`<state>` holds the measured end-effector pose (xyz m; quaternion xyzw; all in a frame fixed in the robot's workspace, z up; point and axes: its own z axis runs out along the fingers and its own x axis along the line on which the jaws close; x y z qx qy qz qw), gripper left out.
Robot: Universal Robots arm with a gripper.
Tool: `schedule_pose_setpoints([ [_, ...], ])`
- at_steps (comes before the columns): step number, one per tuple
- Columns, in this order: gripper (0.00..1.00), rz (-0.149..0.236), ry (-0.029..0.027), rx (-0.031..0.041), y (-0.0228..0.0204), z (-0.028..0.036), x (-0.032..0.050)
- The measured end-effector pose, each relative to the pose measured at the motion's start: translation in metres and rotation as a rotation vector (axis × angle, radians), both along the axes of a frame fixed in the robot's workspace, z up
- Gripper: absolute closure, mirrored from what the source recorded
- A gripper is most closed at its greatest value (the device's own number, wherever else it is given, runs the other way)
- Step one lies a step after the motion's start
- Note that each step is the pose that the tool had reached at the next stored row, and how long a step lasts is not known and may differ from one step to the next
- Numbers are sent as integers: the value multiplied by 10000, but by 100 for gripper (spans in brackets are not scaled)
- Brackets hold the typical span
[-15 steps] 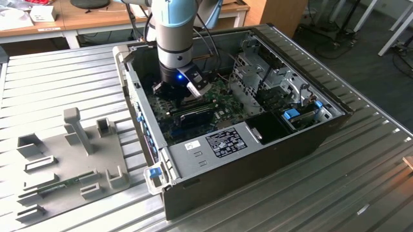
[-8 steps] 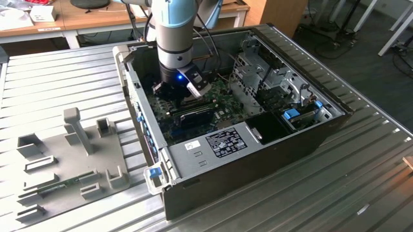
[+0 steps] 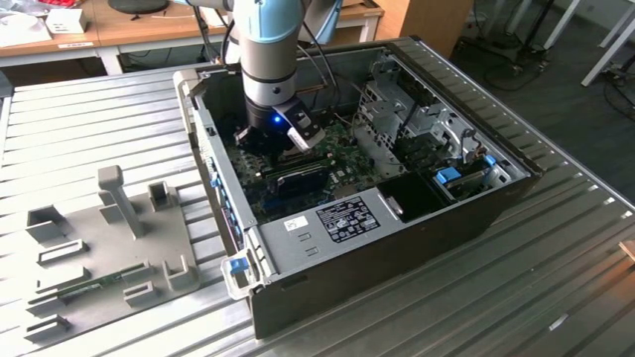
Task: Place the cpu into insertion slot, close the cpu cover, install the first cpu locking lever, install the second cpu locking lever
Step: 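Install the second cpu locking lever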
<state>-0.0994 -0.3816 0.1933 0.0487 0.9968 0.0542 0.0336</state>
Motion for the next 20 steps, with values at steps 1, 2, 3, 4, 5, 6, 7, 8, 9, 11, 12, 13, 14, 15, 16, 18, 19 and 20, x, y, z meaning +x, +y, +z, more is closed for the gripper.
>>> schedule_pose_setpoints([
  [1, 90, 0, 0, 0, 0, 0, 0],
  [2, 90, 0, 0, 1, 0, 0, 0],
  [3, 90, 0, 0, 1, -1, 0, -1],
  [4, 90, 0, -1, 2, -1, 0, -1],
  [5, 90, 0, -2, 4, -2, 0, -2],
  [6, 90, 0, -3, 4, -3, -1, -4],
  [7, 90, 0, -4, 6, -4, -1, -5],
  [8, 90, 0, -3, 6, -7, -1, -7],
  [9, 90, 0, -3, 6, -9, -1, -8],
  [11, 90, -1, -2, 1, -16, 0, -9],
  [12, 90, -1, -2, 1, -17, 1, -9],
  [13, 90, 0, -2, 2, -17, 0, -9],
  [14, 90, 0, -2, 2, -17, 0, -8],
  [15, 90, 0, -2, 3, -17, 0, -9],
  [16, 90, 0, -4, 5, -17, 2, -9],
  [18, 90, 0, -3, 4, -18, 18, -9],
  [19, 90, 0, -5, 4, -18, 31, -8],
  [20, 90, 0, -4, 5, -17, 48, -8],
])
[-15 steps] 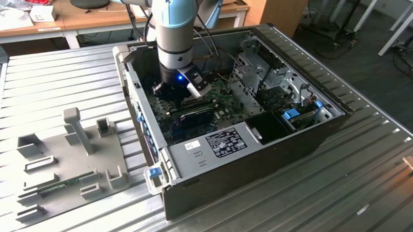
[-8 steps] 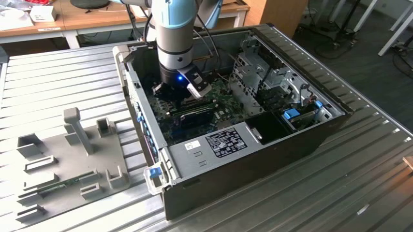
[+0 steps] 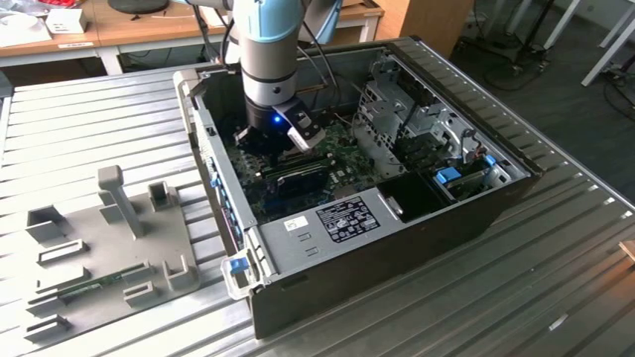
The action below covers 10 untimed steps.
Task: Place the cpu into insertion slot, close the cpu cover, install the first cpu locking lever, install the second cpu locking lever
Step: 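Install the second cpu locking lever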
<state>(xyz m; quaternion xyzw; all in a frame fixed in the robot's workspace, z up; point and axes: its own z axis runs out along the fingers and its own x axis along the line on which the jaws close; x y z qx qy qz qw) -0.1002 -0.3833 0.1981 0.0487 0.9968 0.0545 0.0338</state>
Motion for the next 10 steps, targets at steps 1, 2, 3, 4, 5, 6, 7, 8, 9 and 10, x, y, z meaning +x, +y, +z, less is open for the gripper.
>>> schedule_pose_setpoints([
  [1, 90, 0, 1, -1, 0, 20, 0],
  [2, 90, 0, 1, 0, 0, 38, 0],
  [3, 90, 0, 1, 0, 0, 58, 0],
  [4, 90, -1, 2, -1, 0, 78, 0],
  [5, 90, -1, 2, -2, 0, 100, -1],
  [6, 90, -1, 1, 0, 0, 124, 0],
  [7, 90, -1, 1, -1, 0, 145, -1],
  [8, 90, -1, 2, -2, 0, 160, -1],
  [9, 90, -1, 1, -1, 0, 164, -1],
  [10, 90, -1, 1, 0, 0, 164, 0],
])
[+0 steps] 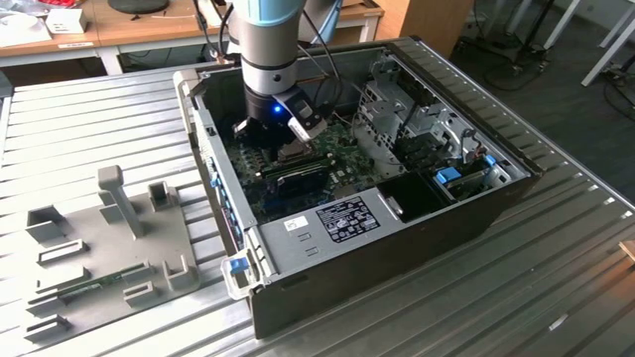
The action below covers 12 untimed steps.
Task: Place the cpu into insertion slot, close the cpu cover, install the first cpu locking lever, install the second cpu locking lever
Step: 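Install the second cpu locking lever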
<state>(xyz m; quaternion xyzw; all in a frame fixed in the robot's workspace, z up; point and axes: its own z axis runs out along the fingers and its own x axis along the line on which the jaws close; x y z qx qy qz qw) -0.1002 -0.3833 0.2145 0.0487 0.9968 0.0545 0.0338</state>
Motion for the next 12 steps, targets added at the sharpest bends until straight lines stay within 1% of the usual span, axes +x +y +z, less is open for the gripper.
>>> schedule_pose_setpoints([
  [6, 90, 1, 1, -1, 0, 1, 0],
  [12, 90, 0, 1, -1, 0, 2, 21],
])
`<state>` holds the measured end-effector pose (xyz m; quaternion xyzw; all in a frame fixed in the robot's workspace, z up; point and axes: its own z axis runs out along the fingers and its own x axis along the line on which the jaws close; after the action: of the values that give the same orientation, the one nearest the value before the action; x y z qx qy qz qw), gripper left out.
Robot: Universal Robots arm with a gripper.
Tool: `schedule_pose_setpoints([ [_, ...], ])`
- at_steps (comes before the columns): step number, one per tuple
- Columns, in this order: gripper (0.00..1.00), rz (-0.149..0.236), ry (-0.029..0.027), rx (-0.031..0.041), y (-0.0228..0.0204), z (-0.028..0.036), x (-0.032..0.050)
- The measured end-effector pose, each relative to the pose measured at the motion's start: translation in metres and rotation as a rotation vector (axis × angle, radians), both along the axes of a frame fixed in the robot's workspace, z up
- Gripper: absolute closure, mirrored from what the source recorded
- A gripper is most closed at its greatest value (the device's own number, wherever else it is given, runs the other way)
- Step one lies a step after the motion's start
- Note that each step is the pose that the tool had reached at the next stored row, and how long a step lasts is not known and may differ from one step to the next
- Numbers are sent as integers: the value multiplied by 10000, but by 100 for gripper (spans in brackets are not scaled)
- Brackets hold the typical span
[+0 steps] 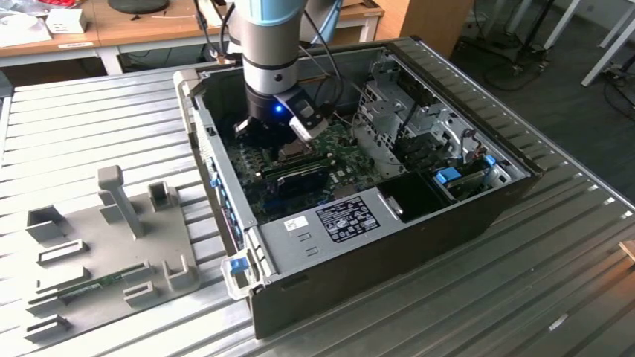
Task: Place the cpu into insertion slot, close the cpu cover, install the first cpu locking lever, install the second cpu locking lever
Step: 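Install the second cpu locking lever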
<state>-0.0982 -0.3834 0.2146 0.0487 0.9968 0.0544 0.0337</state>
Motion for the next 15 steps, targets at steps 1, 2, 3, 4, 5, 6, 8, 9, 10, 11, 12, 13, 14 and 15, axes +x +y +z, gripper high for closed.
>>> schedule_pose_setpoints([
  [1, 90, 0, 0, 0, 0, 0, 2],
  [2, 90, 0, 0, 0, 1, 0, 6],
  [3, 90, 1, 0, 1, 1, 0, 6],
  [4, 90, 1, 0, 0, 1, 0, 6],
  [5, 90, 1, 0, 0, 2, 0, 6],
  [6, 90, 1, 0, 0, 2, 0, 6],
  [8, 90, 0, 0, 0, 2, 0, 6],
  [9, 90, 0, 0, 0, 2, 0, 6],
  [10, 90, 0, 0, 1, 2, 0, 6],
  [11, 90, 0, 0, 1, 2, 0, 6],
  [12, 90, 0, 1, 0, 2, 0, 9],
  [13, 90, 0, 0, 0, 3, 0, 15],
  [14, 90, 0, 0, 0, 3, 0, 23],
  [15, 90, 0, 0, 0, 3, 0, 34],
])
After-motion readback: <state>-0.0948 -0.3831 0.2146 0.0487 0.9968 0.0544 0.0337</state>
